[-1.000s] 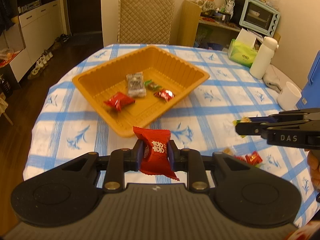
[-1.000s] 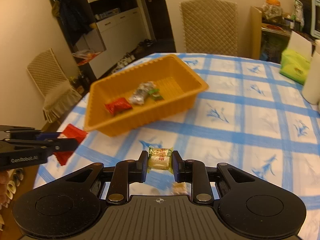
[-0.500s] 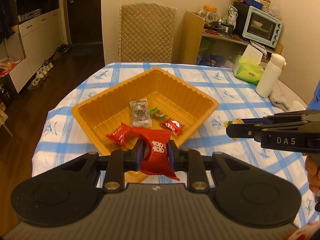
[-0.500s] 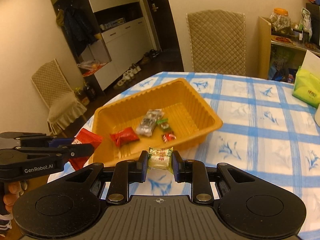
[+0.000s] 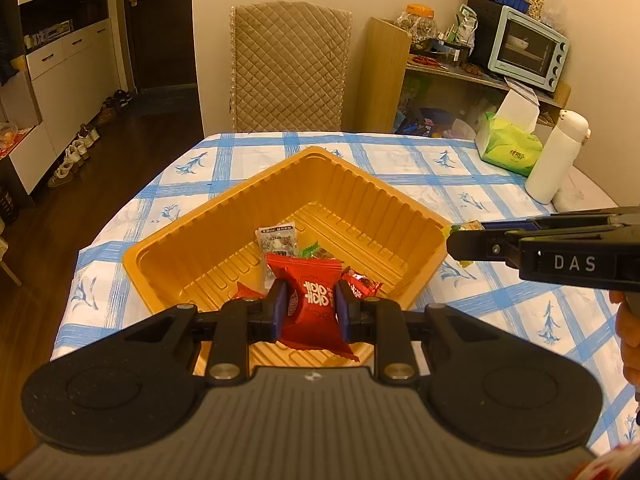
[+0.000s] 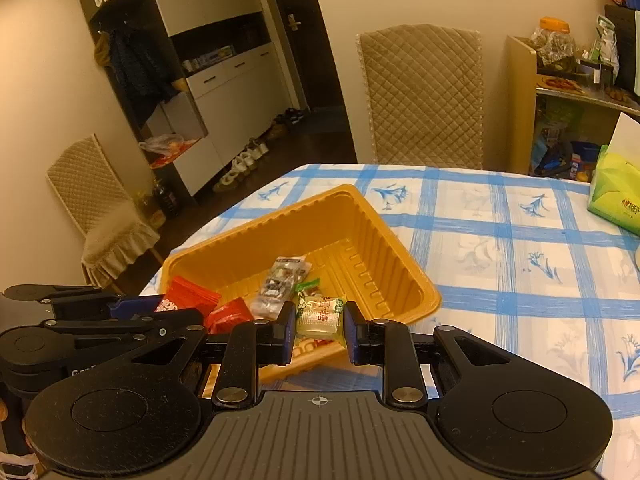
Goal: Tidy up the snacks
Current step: 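Carry the red packet and yellow-green candy over the orange tray, then open the left tool to drop the red packet into the tray, then open the right tool to drop the yellow-green candy into the tray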
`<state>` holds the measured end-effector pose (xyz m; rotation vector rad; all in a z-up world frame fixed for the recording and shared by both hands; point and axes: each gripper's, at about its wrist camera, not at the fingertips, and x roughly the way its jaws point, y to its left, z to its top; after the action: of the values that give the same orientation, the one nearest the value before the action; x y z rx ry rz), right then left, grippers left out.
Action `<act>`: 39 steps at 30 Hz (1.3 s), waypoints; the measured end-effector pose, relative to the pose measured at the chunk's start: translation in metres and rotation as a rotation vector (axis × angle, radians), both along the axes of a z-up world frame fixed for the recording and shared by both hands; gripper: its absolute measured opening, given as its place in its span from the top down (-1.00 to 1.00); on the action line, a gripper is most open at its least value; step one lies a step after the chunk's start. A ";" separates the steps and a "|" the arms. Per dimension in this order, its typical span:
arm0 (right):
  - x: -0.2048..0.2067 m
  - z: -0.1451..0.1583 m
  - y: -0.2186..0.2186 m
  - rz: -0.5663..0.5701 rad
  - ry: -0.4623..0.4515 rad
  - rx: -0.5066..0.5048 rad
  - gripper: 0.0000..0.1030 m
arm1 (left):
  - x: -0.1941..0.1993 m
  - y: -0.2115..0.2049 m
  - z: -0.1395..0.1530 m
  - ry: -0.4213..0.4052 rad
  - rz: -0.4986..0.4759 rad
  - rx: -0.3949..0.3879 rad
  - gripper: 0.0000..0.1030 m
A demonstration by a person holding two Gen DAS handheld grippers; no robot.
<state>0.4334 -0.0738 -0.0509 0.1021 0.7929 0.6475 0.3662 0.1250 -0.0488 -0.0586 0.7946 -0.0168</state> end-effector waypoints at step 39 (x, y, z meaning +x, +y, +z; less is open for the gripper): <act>0.056 -0.031 0.016 -0.057 0.057 -0.032 0.50 | 0.050 0.034 -0.032 0.085 0.021 -0.049 0.40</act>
<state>0.4891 -0.0583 -0.0819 0.1141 0.8523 0.5795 0.4158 0.1590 -0.0807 -0.1151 0.8782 -0.0139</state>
